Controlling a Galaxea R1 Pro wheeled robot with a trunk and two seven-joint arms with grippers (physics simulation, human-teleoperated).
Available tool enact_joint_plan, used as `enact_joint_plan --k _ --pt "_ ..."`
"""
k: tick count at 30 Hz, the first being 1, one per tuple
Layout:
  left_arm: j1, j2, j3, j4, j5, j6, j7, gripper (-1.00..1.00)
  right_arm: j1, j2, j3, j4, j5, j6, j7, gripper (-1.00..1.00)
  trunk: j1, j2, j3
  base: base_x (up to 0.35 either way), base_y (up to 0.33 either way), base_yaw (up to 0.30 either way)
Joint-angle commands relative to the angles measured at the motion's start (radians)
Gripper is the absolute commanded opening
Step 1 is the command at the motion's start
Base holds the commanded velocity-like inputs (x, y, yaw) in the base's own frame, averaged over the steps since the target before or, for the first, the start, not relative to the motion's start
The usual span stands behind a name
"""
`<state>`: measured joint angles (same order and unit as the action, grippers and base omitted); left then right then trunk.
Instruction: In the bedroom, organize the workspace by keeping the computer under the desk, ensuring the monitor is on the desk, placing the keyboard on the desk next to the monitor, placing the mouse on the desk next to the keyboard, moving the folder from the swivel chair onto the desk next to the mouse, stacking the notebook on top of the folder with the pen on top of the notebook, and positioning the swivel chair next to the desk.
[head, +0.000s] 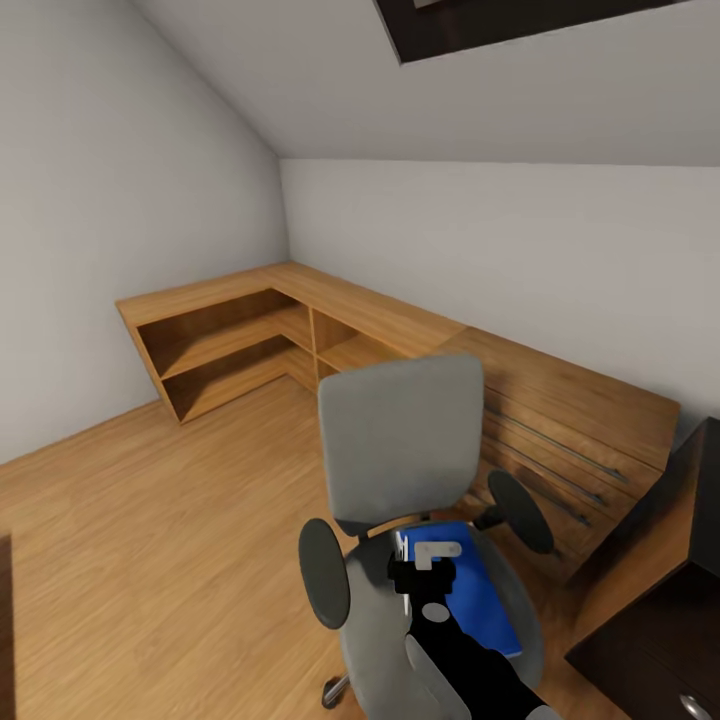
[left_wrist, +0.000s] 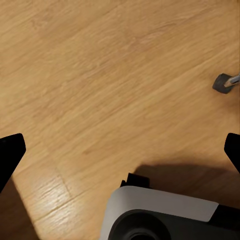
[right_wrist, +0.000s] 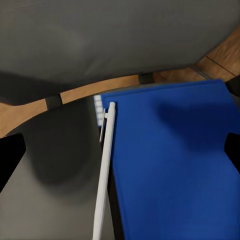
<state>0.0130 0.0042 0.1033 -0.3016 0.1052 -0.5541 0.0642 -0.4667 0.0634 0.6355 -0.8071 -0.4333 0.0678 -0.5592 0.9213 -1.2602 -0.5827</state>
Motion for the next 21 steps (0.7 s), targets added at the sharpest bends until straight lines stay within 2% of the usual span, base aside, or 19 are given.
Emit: enact_joint_plan --k 1,21 --pt "0.001 0.000 -0.004 -0.003 0.010 -0.001 0.000 1.00 -0.001 -0.001 0.004 -0.001 -0.003 0.005 -0.008 1.00 0.004 -0.008 -0.004 0.000 0.000 0.000" --pt "0.001 -0.003 -0.004 -0.004 0.010 -0.001 0.000 1.00 0.000 -0.002 0.007 -0.001 -0.001 0.003 -0.002 1.00 0.081 -0.148 -0.067 0.000 0.000 0.000"
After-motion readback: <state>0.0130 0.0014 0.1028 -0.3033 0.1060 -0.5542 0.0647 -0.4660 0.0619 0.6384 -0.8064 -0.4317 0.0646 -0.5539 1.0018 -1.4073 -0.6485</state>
